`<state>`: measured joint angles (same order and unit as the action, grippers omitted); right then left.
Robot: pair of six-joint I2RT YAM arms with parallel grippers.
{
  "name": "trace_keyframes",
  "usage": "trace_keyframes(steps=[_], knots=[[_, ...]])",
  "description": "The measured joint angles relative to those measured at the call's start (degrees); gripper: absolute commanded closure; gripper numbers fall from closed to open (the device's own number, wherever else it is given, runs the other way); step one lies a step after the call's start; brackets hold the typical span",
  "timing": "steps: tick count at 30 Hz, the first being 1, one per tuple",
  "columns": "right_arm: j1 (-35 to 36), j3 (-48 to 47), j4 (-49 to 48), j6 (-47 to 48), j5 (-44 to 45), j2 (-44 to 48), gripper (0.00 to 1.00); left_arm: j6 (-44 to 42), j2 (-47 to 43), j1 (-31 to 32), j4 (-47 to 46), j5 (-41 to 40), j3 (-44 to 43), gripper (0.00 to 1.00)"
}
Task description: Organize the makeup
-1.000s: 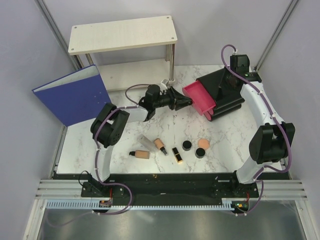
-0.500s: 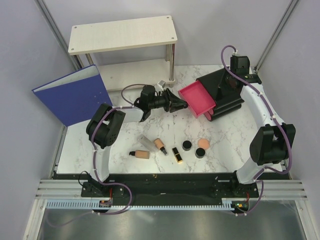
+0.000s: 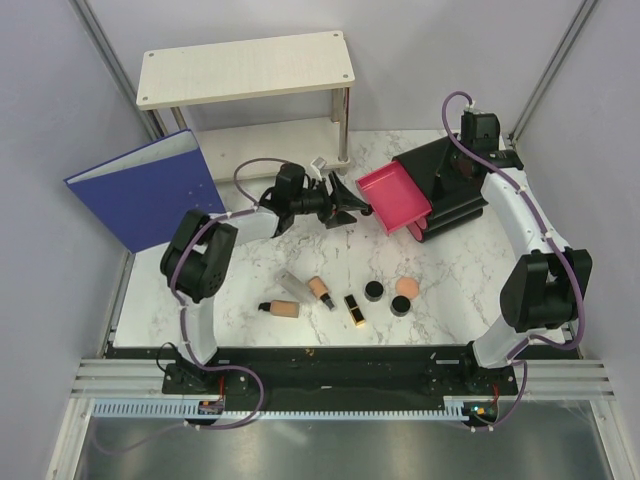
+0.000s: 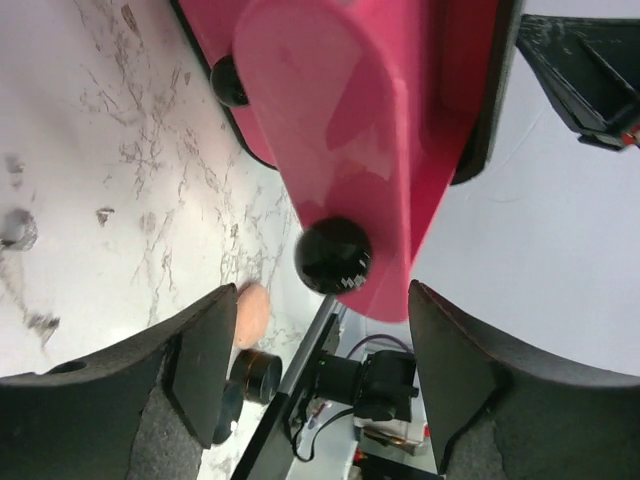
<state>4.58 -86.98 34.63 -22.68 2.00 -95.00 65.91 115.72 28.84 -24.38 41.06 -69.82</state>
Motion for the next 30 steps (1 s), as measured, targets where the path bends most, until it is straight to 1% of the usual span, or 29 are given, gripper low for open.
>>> trace_keyframes(steps=[2, 6, 10, 11, 14, 15, 17, 20, 23, 27, 30], knots=[[0.0, 0.1, -0.1, 0.0, -0.3, 0.1, 1.00, -2.6, -2.8, -0.9, 2.3, -0.1, 0.6, 0.21], [0.0, 0.5, -0.3, 0.0, -0.7, 0.3, 1.00, -9.9, -11.3, -2.8, 8.7, -0.4, 1.4, 0.21], [0.0, 1.0, -0.7, 0.0, -1.2, 0.6, 1.00, -20.7, -21.3, -3.3, 19.9, -2.1, 1.0, 0.21], [0.0, 1.2, -0.8, 0.1, -1.3, 0.8, 1.00, -23.8, -23.7, -3.1, 23.8, -3.5, 0.6, 0.17], [-0.1, 1.8, -1.2, 0.3, -2.0, 1.2, 1.00, -32.3, -29.3, -1.6, 36.7, -11.9, -0.3, 0.17], [-0.1, 2.1, -1.4, 0.5, -2.3, 1.3, 1.00, -35.3, -31.2, -1.0, 42.2, -16.1, -0.4, 0.17], [-0.2, 2.3, -1.7, 0.6, -3.3, 1.4, 1.00, -38.8, -33.6, -0.2, 49.5, -21.4, 0.5, 0.17], [-0.2, 2.8, -2.8, 0.6, -5.3, 1.4, 1.00, -41.7, -36.7, -0.1, 58.9, -27.9, 4.5, 0.16], [-0.2, 3.5, -4.2, 0.6, -7.4, 1.4, 1.00, -42.2, -37.9, -0.3, 67.1, -32.6, 9.0, 0.16], [-0.2, 4.4, -5.9, 0.6, -9.7, 1.4, 1.00, -42.0, -39.1, -0.4, 74.2, -34.9, 14.1, 0.17], [-0.2, 5.2, -7.1, 0.6, -10.8, 1.6, 1.00, -41.7, -42.4, -0.4, 77.5, -35.0, 16.6, 0.17]])
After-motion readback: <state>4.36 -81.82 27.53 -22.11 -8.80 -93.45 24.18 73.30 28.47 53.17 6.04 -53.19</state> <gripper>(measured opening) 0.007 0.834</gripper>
